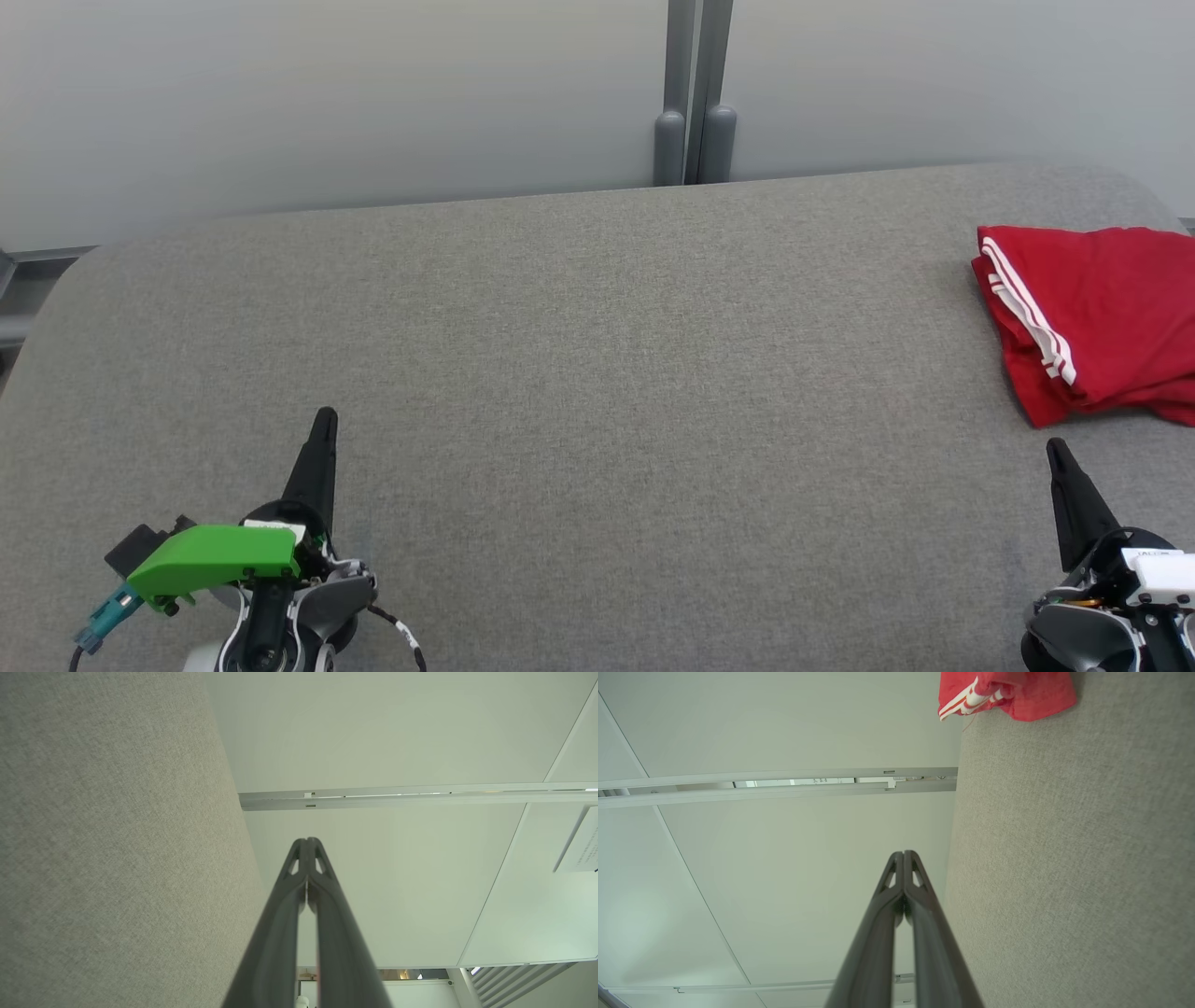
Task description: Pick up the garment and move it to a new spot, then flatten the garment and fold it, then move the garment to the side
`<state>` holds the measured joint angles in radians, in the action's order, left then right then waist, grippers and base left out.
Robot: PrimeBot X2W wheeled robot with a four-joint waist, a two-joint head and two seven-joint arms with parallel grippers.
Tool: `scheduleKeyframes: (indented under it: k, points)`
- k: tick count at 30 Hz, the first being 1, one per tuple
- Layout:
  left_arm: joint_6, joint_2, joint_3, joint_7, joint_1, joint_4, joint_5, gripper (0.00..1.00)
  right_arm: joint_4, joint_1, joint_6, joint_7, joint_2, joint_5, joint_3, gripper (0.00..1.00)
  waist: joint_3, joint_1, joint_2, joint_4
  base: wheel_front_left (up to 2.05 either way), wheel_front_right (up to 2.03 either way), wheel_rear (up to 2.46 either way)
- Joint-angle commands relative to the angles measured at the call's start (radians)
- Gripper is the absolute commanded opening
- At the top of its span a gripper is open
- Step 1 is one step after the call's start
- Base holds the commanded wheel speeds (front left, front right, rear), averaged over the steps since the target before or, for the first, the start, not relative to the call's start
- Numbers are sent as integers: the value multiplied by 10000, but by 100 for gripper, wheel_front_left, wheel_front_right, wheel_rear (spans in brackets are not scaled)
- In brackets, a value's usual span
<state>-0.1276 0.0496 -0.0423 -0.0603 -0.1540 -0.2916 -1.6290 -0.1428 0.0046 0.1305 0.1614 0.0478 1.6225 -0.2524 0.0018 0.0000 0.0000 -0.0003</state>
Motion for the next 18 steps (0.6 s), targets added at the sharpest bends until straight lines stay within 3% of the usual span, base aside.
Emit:
scheduleKeyframes:
  k: [1, 18]
  points:
    - [-59, 8, 18, 1, -120, 43, -56, 0, 43, -70, 4, 22, 46, 32, -26, 0, 0, 0, 0, 0, 0, 0, 0]
    - [-59, 8, 18, 2, -120, 44, -57, 0, 43, -70, 4, 22, 44, 32, -25, 0, 0, 0, 0, 0, 0, 0, 0]
